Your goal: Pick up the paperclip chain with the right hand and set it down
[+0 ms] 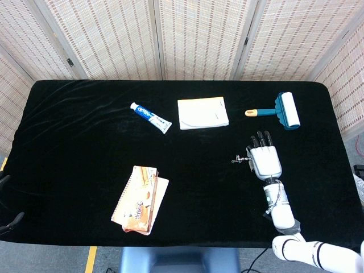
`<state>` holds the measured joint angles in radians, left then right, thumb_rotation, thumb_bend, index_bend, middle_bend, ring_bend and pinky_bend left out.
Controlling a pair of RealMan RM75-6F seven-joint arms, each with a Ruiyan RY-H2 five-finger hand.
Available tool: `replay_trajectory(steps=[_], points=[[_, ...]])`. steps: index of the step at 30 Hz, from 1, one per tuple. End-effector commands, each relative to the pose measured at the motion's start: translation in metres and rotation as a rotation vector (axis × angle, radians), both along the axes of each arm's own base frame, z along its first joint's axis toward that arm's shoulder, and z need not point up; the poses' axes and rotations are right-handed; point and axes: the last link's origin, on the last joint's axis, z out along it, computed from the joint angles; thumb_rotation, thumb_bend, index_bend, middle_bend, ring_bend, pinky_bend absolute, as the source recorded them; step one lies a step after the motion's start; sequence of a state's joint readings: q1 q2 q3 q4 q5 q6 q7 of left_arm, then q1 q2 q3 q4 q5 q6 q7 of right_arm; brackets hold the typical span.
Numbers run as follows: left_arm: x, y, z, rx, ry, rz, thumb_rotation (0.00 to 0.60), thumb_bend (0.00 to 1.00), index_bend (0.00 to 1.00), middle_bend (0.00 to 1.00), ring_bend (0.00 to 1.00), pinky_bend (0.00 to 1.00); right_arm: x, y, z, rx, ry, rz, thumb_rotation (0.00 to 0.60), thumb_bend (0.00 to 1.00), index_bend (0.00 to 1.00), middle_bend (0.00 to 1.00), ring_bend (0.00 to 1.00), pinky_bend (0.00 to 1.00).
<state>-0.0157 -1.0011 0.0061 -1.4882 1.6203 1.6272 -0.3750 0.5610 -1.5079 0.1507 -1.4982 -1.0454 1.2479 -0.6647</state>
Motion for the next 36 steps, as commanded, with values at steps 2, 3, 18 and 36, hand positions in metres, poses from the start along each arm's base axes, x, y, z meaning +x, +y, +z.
replay_trajectory(steps=[2,3,18,36], points=[[0.0,0.0,-0.001,0.007,0.004,0.003,0.6,0.32,0.0,0.0,0.01,0.0,-0.002,0.022,0.004,0.023,-0.033,0.033,0.6,0.45,0.93,0.21,0.06,0.0],[0.0,0.0,-0.001,0.009,0.005,0.004,0.6,0.32,0.0,0.0,0.01,0.0,-0.002,0.026,0.004,0.031,-0.041,0.041,0.6,0.45,0.93,0.21,0.06,0.0],[0.001,-0.001,-0.006,0.015,0.029,0.014,0.6,0.32,0.0,0.0,0.01,0.0,-0.046,0.09,0.007,0.094,-0.133,0.055,0.6,0.45,0.93,0.21,0.06,0.0],[0.0,-0.003,-0.002,0.026,0.015,0.009,0.6,0.32,0.0,0.0,0.01,0.0,-0.059,0.092,-0.002,0.151,-0.144,0.029,0.6,0.45,0.26,0.04,0.02,0.0]])
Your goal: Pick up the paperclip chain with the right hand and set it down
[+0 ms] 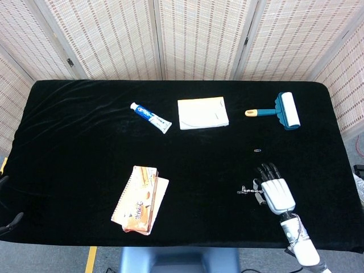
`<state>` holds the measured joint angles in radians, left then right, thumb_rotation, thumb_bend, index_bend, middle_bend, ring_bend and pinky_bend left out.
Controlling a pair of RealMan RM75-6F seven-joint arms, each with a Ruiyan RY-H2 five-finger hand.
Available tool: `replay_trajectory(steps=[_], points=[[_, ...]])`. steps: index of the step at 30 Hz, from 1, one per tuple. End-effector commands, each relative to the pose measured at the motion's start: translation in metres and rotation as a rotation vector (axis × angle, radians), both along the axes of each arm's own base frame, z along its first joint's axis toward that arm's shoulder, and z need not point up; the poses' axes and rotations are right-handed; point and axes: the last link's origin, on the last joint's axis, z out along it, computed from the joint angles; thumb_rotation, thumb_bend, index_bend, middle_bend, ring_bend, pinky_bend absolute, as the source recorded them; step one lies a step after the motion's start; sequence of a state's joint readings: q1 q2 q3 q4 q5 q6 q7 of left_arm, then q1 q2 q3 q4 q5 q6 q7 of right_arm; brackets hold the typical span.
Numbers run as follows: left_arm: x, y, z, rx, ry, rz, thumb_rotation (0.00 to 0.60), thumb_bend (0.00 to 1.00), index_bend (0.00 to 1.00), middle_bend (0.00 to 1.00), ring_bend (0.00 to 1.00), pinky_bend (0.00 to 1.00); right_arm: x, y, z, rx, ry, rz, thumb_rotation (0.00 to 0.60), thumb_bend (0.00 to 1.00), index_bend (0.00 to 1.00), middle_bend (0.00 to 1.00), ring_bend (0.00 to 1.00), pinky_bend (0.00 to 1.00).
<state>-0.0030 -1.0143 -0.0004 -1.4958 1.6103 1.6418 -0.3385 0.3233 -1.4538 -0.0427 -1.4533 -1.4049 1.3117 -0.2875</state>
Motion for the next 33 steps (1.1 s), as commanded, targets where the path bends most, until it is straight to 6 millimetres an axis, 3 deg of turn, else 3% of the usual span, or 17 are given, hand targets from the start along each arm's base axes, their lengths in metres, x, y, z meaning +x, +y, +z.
replay_trajectory(steps=[1,2,4,14,21,26,33], points=[[0.0,0.0,0.001,0.0,-0.002,-0.001,0.6,0.32,0.0,0.0,0.01,0.0,-0.002,-0.002,0.003,0.014,0.042,-0.002,0.6,0.45,0.17,0.02,0.01,0.0],[0.0,0.0,0.001,0.001,-0.002,-0.001,0.6,0.32,0.0,0.0,0.01,0.0,-0.002,-0.002,0.003,0.015,0.058,0.001,0.6,0.45,0.07,0.0,0.0,0.0],[0.0,0.0,0.001,0.0,-0.003,-0.001,0.6,0.32,0.0,0.0,0.01,0.0,0.0,-0.001,0.005,0.015,0.075,0.005,0.6,0.43,0.0,0.0,0.0,0.0],[0.0,0.0,0.0,-0.002,0.0,-0.001,0.6,0.32,0.0,0.0,0.01,0.0,0.006,0.006,0.022,0.002,0.072,0.011,0.6,0.39,0.0,0.0,0.0,0.0],[0.001,0.002,-0.005,-0.02,0.017,-0.001,0.6,0.32,0.0,0.0,0.01,0.0,0.007,0.027,0.06,-0.088,0.117,-0.031,0.6,0.39,0.0,0.0,0.0,0.0],[0.004,0.006,-0.015,-0.048,0.048,0.003,0.6,0.32,0.0,0.0,0.01,0.0,-0.004,0.049,0.084,-0.21,0.149,-0.055,0.6,0.39,0.0,0.0,0.0,0.0],[0.01,0.006,-0.022,-0.05,0.072,-0.001,0.6,0.32,0.0,0.0,0.01,0.0,-0.018,0.06,0.093,-0.245,0.087,-0.061,0.6,0.39,0.0,0.0,0.0,0.0]])
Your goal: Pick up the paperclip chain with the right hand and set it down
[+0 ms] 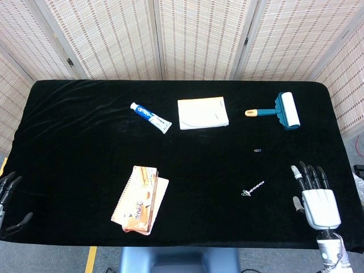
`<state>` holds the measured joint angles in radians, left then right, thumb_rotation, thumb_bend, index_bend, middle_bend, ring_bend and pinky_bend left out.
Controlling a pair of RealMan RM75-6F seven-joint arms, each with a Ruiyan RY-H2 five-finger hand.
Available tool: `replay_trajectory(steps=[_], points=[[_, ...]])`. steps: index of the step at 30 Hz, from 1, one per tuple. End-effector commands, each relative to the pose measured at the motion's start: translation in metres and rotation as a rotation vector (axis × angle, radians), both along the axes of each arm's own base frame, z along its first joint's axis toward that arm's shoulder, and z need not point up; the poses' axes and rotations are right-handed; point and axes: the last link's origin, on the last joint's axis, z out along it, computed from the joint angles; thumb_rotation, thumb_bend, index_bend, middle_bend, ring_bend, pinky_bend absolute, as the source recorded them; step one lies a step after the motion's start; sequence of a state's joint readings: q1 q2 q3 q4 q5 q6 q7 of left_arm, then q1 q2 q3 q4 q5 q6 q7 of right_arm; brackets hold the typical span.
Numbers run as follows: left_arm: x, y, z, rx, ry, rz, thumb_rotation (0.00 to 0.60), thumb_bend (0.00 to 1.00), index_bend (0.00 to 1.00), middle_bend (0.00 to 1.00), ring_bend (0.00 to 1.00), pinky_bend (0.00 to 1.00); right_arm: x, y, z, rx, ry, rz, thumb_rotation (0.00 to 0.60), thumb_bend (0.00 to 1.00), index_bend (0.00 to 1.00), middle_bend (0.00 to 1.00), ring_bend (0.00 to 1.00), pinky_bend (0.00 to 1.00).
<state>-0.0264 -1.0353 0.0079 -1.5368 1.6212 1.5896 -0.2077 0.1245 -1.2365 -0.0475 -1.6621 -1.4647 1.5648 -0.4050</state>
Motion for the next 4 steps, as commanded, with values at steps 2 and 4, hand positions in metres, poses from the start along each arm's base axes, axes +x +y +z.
replay_trajectory(steps=[2,4], points=[[0.0029,-0.0002,-0.0028,0.002,0.005,-0.005,0.6,0.32,0.0,0.0,0.01,0.0,-0.0043,0.0045,0.0065,-0.01,-0.015,0.022,0.6,0.39,0.0,0.0,0.0,0.0],[0.0029,-0.0008,-0.0027,0.007,0.008,-0.002,0.6,0.32,0.0,0.0,0.01,0.0,-0.0042,0.0047,0.0053,-0.001,-0.016,0.024,0.6,0.39,0.0,0.0,0.0,0.0]])
